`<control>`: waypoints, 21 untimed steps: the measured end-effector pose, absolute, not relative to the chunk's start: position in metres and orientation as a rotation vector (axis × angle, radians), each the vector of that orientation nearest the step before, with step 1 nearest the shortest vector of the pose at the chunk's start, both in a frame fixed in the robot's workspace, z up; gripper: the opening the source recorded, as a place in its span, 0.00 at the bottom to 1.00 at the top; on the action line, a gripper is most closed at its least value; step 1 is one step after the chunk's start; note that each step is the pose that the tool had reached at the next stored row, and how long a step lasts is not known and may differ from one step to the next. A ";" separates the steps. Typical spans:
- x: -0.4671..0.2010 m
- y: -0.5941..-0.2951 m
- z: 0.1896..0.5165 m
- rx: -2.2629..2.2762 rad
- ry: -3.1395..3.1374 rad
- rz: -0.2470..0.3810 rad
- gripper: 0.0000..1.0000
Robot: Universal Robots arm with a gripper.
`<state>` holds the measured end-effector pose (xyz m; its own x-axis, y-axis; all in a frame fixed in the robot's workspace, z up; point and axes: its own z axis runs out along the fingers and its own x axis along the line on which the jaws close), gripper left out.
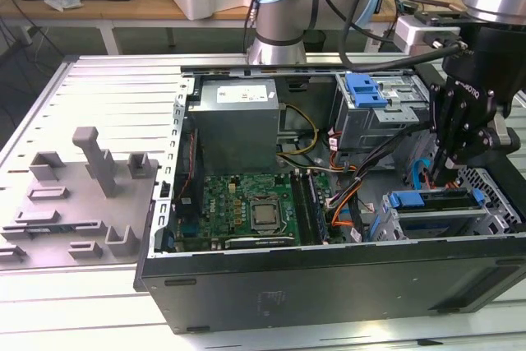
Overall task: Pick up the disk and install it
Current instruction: 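Insert the second disk wire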
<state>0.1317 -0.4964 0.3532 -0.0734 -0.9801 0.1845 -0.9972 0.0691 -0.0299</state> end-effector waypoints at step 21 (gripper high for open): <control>0.134 -0.500 0.348 2.057 -2.209 0.223 0.16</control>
